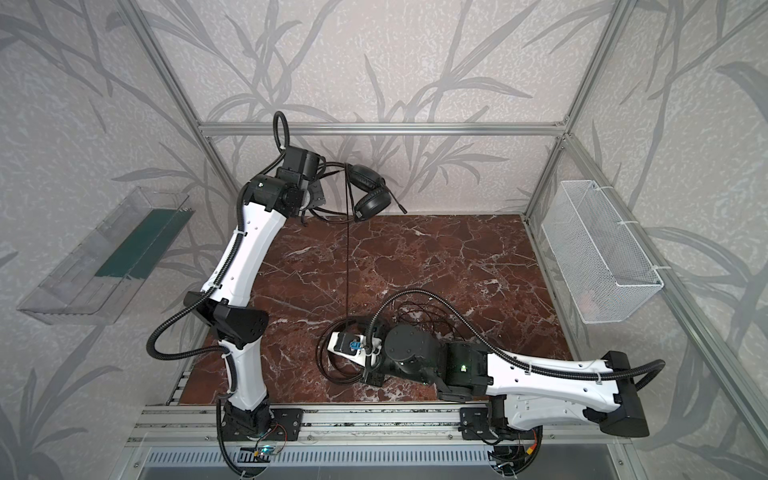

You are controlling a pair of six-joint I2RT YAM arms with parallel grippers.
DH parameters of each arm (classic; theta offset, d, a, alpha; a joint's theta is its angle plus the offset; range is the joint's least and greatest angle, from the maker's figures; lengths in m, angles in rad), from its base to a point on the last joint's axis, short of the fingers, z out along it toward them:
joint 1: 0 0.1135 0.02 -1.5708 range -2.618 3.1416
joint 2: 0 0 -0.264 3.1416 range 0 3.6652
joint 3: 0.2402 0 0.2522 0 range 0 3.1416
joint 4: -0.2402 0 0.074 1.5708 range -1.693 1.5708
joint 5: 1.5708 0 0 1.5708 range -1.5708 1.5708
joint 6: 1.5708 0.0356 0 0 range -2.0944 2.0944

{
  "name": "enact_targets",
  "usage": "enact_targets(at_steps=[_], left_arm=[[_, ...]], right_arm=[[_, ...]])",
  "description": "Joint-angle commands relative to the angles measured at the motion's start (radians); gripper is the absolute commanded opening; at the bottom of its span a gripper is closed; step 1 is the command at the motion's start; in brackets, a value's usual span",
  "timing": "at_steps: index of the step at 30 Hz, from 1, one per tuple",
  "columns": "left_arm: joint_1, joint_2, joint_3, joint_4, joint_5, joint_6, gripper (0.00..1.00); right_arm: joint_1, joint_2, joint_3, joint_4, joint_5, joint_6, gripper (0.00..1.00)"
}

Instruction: Wrap the headphones

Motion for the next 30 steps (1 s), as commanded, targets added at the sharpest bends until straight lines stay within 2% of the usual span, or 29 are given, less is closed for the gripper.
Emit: enact_targets(at_steps=[1,6,10,12,13,15,18,20,24,30], left_arm=[[0.022,-0.012,-0.099,0.176,-0.089,-0.023,0.0],[0.021,-0.058,-0.335,0.307,-0.036,-0.007,0.0],[0.007,-0.152,-0.538,0.424,0.029,0.022,0.0],[-0.014,-0.206,-0.631,0.471,0.051,0.039,0.0],[-0.032,-0.237,-0.678,0.499,0.038,0.059,0.0],[-0.067,-0.3,-0.767,0.544,0.017,0.072,0.0],[-0.103,-0.419,-0.919,0.598,0.035,0.059,0.0],[-0.136,-0.494,-0.999,0.607,0.031,0.06,0.0],[-0.255,-0.641,-1.112,0.575,0.0,0.084,0.0],[-0.32,-0.911,-1.3,0.546,0.04,0.101,0.0]], right_arm=[[0.088,-0.046,0.179,-0.263,0.155,-0.195,0.0],[0.152,-0.018,0.366,-0.311,0.21,-0.359,0.0],[0.138,-0.005,0.406,-0.183,0.246,-0.516,0.0],[0.059,0.024,0.446,-0.184,0.168,-0.514,0.0],[-0.01,0.051,0.499,-0.239,0.073,-0.465,0.0],[-0.113,0.098,0.568,-0.268,-0.039,-0.4,0.0],[-0.214,0.147,0.615,-0.225,-0.101,-0.412,0.0],[-0.292,0.197,0.701,-0.249,-0.178,-0.387,0.0],[-0.438,0.306,0.87,-0.283,-0.255,-0.36,0.0],[-0.697,0.468,1.075,-0.31,-0.429,-0.226,0.0]])
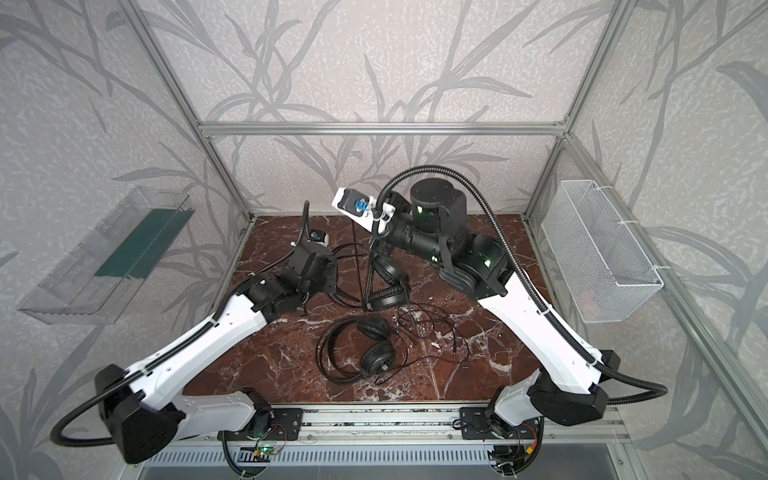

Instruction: Wrap the headphones

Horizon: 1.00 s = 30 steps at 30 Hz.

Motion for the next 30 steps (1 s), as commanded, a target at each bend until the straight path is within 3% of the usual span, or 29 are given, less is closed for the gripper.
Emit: enact_targets(at_steps=[1,7,13,16,23,30], left_arm=[[-0.024,-0.132,-0.066,0.011,-0.015,0.024,0.0],[-0.138,-0.297,-0.102,-0.004,0.025,0.074,0.0],[-0.169,-0.364,-0.006,-0.028,0.126,0.094,0.0],[-0.174,-0.364,0.041,-0.022,0.143,0.095,0.0],[-0.174,-0.348,0.112,0.027,0.146,0.087,0.0],[-0.172,-0.318,0.161,0.017,0.109,0.061,0.0]], right_arm=[[-0.113,0.065,0.127,0.042,-0.144,0.098,0.0],[-0.274,0.268,0.31,-0.011,-0.284,0.24,0.0],[-0.355,0.333,0.232,0.048,-0.415,0.352,0.0],[-0.369,0.327,0.15,0.087,-0.486,0.383,0.0],[-0.381,0.217,-0.21,0.328,-0.594,0.499,0.01],[-0.387,0.164,-0.414,0.428,-0.62,0.557,0.2]])
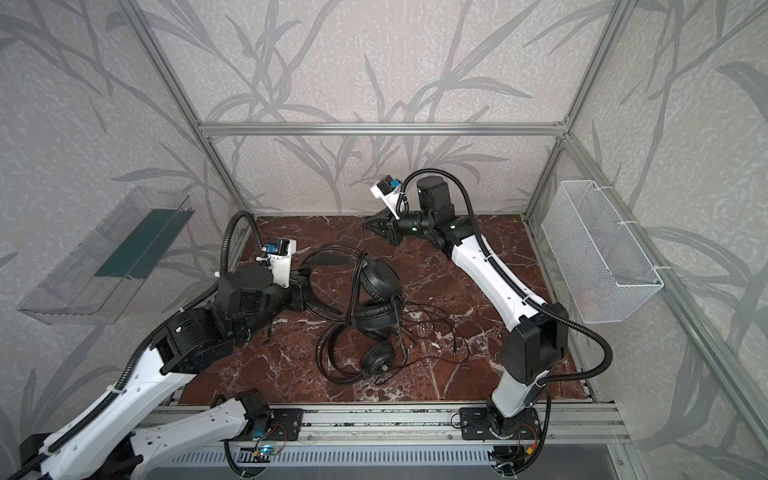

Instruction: Wrap the headphones

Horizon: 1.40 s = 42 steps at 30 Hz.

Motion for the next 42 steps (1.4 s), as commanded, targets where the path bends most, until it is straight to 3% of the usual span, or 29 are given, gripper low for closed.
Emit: enact_targets(at_steps=[1,11,16,21,29,33,42], left_arm=[[-0.027,-0.014,0.1,0.088,0.069,-0.027,0.0],[-0.024,0.09,0.215,0.005,-0.019,-0.094,0.0],[-0.001,0.171,0.297,-0.065,-0.069,-0.154,0.0],[0.08,0.231,0.335,-0.09,-0.017,-0.221,0.0],[0.162,0.336,0.381,-0.114,0.04,-0.28,0.0],[0.186,0.377,0.384,-0.106,0.058,-0.302,0.0],[0.218,0.465,0.382,-0.089,0.048,-0.318,0.0]], right_arm=[[-0.029,-0.036,-0.075,0.131,0.028,0.059,0.22],[-0.028,-0.123,-0.355,0.366,-0.032,0.196,0.41],[-0.028,-0.15,-0.486,0.47,-0.039,0.313,0.6],[-0.019,-0.189,-0.645,0.615,-0.016,0.451,0.65],[-0.008,-0.35,-0.855,0.611,0.139,0.494,0.7],[0.015,-0.372,-0.968,0.648,0.142,0.53,0.7],[0.08,-0.691,-1.254,0.624,0.466,0.522,0.71]])
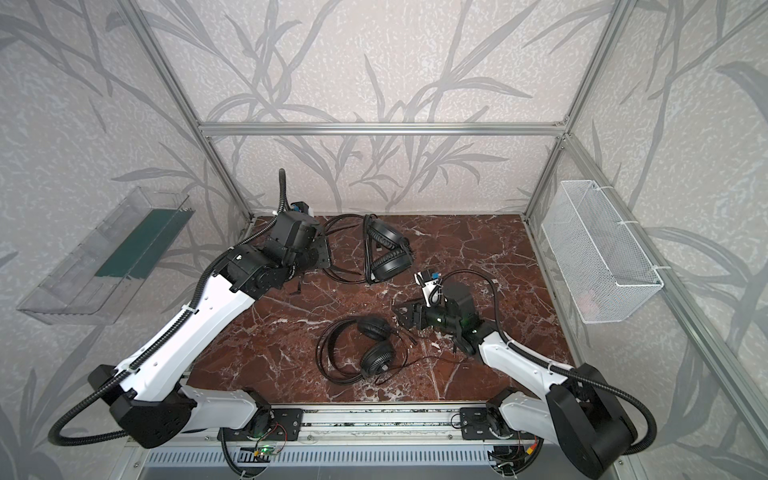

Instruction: Wrap the headphones

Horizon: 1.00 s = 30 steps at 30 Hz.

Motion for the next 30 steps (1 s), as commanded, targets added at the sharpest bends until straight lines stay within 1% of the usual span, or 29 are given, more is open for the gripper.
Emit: enact_targets(at_steps=[1,4,7,10,15,21,24,30], left_arm=[[0.013,0.01,0.035,0.083,0.005,-0.063,0.0],[0.02,0.034,0.012,0.108,0.0,-0.075,0.0],[0.028,0.057,-0.02,0.137,0.009,-0.094,0.0],[0.036,0.083,-0.051,0.165,0.015,-0.117,0.0],[0.054,0.127,-0.093,0.22,0.015,-0.135,0.0],[0.107,0.219,-0.126,0.286,0.059,-0.175,0.0],[0.129,0.264,-0.133,0.315,0.06,-0.191,0.0],[0.185,0.388,-0.101,0.338,0.125,-0.229,0.0]], right_arm=[[0.01,-0.144,-0.041,-0.009,0.17,-0.002,0.71],[0.016,-0.263,-0.078,-0.085,0.228,-0.01,0.72],[0.021,-0.347,-0.109,-0.139,0.255,-0.011,0.72],[0.025,-0.403,-0.138,-0.183,0.285,-0.012,0.72],[0.027,-0.471,-0.193,-0.193,0.31,0.002,0.72],[0.034,-0.491,-0.213,-0.198,0.315,-0.007,0.72],[0.039,-0.485,-0.219,-0.192,0.321,-0.013,0.72],[0.057,-0.444,-0.221,-0.164,0.327,-0.028,0.72]])
